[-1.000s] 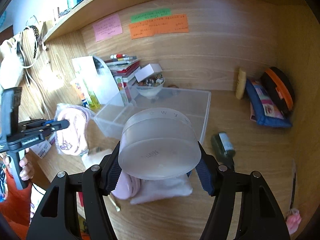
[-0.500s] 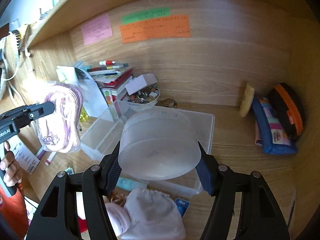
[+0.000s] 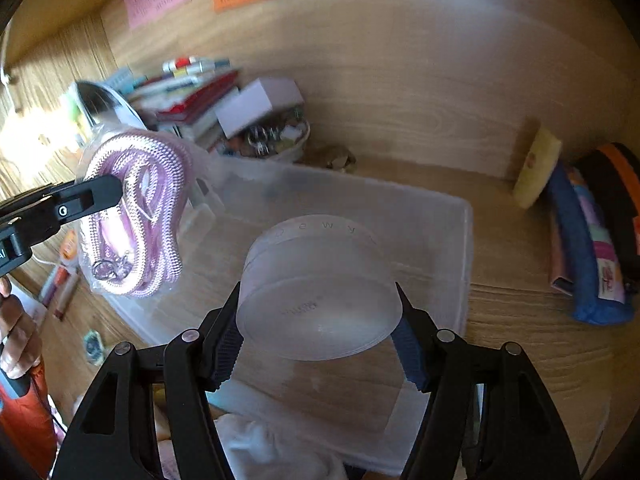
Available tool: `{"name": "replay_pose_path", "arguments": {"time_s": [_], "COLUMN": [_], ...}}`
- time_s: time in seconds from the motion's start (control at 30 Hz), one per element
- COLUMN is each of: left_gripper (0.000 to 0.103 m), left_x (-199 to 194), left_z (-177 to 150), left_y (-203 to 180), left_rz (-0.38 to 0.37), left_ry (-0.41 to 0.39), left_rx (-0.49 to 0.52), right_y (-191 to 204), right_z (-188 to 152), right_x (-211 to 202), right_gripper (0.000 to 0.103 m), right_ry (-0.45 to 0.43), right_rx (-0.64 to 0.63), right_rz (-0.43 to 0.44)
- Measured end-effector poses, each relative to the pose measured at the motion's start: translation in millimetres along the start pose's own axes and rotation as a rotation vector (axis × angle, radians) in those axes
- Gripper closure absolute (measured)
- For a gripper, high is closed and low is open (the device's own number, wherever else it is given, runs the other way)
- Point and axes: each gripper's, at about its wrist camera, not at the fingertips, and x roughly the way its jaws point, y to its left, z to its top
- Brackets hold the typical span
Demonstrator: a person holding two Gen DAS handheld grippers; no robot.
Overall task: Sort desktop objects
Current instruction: 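Carry rope and white tub into the clear box and open both tools, then move left tool to the patterned card while right tool approaches green bottle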
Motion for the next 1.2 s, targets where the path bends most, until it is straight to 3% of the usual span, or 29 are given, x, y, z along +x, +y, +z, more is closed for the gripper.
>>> {"name": "replay_pose_path", "arguments": {"time_s": [0.23, 0.47, 0.6, 0.77, 0.83, 1.0, 1.07, 1.13, 1.2], "left_gripper": [0.086, 0.086, 0.069, 0.06, 0.051, 0.05, 0.045, 0.033, 0.032], "left_x": [31, 37, 41, 33, 27, 13, 6, -3, -13], "left_z": [-9, -12, -14, -14, -13, -9, -8, -8, -9], "left_y": [-1, -8, -16, -18, -17, -20, -22, -23, -24], "left_rz": [0.005, 0.07, 0.111, 0.107, 0.106, 0.107, 0.114, 0.121, 0.129], "left_ry": [0.06, 0.041, 0.046, 0.029, 0.01, -0.026, -0.044, -0.061, -0.073], "left_rx": [0.007, 0.045, 0.082, 0.097, 0.096, 0.09, 0.087, 0.078, 0.074], "right_y": [7, 15, 16, 18, 21, 30, 31, 32, 34], "right_z": [0, 1, 2, 2, 2, 1, 0, -2, -5], "right_x": [22, 31, 32, 29, 24, 8, 1, -7, -17], "right_gripper": [0.041, 0.04, 0.039, 0.028, 0.028, 0.028, 0.027, 0.027, 0.025], "right_ry": [0.037, 0.039, 0.033, 0.015, -0.001, -0.039, -0.057, -0.072, -0.093], "right_rx": [-0.034, -0.074, -0.08, -0.084, -0.094, -0.114, -0.11, -0.108, -0.107], "right_rz": [-0.053, -0.124, -0.133, -0.144, -0.145, -0.142, -0.134, -0.135, -0.145]}}
